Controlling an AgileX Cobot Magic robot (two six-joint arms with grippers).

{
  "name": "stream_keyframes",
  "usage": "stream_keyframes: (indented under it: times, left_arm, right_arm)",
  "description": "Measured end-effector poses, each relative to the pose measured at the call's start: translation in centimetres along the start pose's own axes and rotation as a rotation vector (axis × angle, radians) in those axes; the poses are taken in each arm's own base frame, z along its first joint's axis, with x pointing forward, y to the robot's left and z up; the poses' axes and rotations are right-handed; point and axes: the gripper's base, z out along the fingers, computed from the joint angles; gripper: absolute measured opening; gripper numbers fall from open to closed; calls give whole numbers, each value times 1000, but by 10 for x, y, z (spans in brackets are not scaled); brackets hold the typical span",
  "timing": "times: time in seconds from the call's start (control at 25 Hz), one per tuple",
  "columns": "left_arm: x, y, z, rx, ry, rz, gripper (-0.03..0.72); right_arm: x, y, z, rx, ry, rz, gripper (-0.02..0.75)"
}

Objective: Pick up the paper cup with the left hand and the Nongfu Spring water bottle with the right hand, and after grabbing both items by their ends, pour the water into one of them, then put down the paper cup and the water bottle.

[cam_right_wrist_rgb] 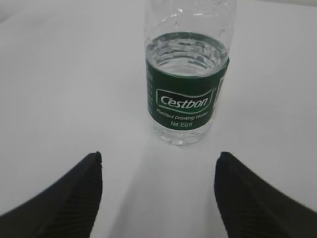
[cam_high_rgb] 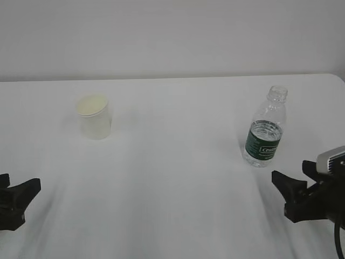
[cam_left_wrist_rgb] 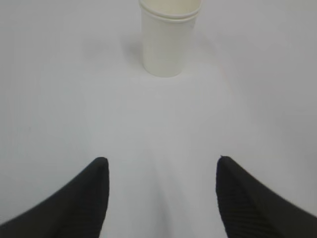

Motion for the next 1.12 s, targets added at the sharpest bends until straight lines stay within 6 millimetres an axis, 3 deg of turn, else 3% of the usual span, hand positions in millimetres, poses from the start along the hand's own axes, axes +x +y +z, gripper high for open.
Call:
stream_keyframes:
  times: [0.96, 1.12]
  left_arm:
    - [0, 0, 0, 0, 0, 0, 484]
    - [0, 0, 0, 0, 0, 0, 484]
  right_arm:
    - [6, -11, 56, 22, 11, 70, 537]
    - [5, -11, 59, 23, 5, 90, 596]
